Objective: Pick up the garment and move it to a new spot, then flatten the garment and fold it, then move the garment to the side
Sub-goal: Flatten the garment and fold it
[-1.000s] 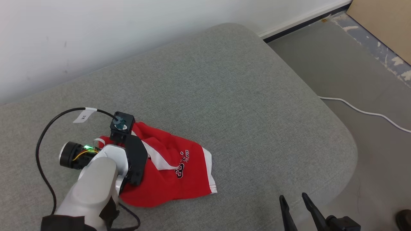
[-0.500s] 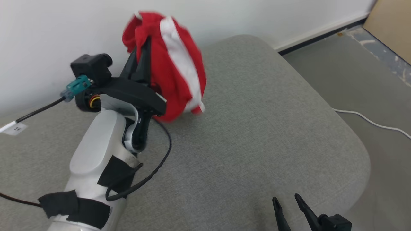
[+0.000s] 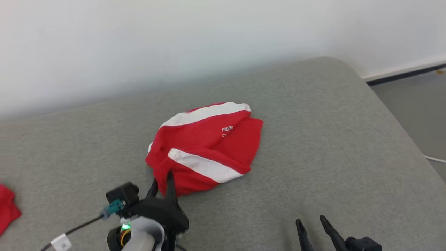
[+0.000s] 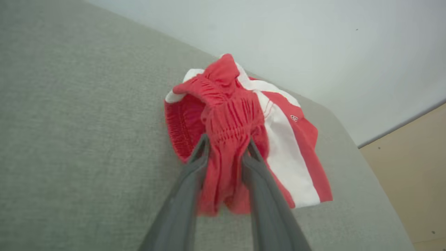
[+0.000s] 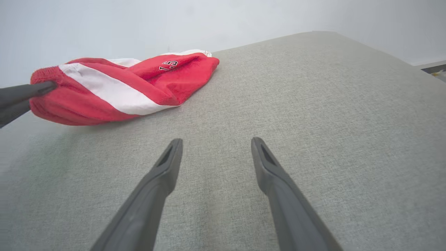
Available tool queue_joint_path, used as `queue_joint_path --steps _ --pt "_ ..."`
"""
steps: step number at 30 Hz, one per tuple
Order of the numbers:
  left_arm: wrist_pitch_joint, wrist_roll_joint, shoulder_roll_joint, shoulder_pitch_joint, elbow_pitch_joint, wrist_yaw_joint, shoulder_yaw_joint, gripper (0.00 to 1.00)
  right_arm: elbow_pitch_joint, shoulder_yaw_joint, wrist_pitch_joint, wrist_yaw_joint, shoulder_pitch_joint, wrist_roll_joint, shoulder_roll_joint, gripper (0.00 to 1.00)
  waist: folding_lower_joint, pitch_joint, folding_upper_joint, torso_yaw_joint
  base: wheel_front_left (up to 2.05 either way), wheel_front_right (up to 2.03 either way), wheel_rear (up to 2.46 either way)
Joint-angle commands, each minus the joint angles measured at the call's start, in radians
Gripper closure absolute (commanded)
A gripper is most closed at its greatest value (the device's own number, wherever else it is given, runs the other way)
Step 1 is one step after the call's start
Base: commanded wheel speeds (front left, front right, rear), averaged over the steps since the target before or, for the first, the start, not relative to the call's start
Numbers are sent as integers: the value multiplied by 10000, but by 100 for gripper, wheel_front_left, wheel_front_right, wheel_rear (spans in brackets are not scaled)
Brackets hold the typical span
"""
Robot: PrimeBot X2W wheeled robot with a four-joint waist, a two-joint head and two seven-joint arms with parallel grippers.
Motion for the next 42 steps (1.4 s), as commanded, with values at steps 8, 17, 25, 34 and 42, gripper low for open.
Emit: queue_joint_path --steps 8,17,25,34,42 --pt "-39 1397 420 780 -128 37 295 0 44 19 -20 34 202 158 -9 0 1 -518 0 1354 0 0 0" --pt "1691 2560 768 -313 -149 -573 -1074 0 115 277 -33 34 69 237 -7 0 1 -532 0 925 0 0 0" --pt "3360 3090 1065 -1897 1021 -243 -1560 0 208 394 -80 34 -84 205 -6 0 1 -210 0 -108 0 0 0" --pt "5182 3085 1348 -2497 1782 -264 -1946 54 302 204 -217 35 -104 144 -4 0 1 -97 0 -749 0 0 0" --pt "5720 2917 1248 -2227 1387 -259 -2042 100 274 216 -222 35 -87 175 -6 0 1 -176 0 -610 0 0 0"
